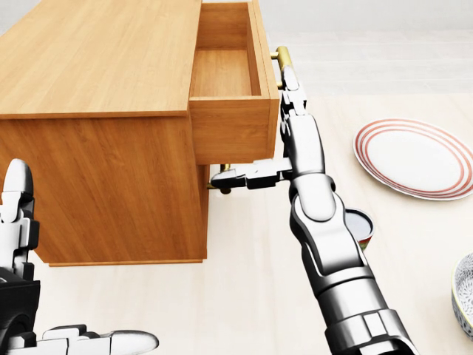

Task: Close the top drawer of the cabinet.

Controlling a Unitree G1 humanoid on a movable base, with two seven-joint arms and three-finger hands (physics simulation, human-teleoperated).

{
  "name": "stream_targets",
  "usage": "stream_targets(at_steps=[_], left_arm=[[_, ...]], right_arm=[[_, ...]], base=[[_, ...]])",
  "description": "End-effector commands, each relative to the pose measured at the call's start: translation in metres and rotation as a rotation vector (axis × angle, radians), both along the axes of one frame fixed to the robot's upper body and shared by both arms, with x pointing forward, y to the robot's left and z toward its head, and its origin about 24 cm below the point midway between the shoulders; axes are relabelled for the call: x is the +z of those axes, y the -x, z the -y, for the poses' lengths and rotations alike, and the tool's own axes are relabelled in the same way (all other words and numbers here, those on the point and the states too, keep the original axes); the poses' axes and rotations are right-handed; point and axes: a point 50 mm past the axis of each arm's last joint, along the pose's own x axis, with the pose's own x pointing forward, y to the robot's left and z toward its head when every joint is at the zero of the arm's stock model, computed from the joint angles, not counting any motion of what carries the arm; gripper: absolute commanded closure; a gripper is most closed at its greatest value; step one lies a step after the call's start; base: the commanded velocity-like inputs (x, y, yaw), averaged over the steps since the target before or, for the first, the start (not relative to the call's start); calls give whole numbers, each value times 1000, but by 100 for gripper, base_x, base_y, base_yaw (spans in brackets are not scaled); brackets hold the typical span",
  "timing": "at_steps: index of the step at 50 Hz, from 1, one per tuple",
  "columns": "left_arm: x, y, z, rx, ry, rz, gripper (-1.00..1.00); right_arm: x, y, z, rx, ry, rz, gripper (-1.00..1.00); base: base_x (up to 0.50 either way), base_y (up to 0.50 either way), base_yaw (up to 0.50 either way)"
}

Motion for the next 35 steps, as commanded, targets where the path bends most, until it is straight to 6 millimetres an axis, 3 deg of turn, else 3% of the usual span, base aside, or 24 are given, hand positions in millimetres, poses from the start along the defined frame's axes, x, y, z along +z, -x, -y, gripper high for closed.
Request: stream_targets(at_steps=[1,35], left_arm=[[0,0,0,1,-1,-1,-100],[-1,0,-1,8,0,-5,-100]], right_arm=[[-2,-5,-6,18,-1,-23,-100],[-17,14,-19,98,12,-37,-100]], base=[[0,0,0],[0,0,0]])
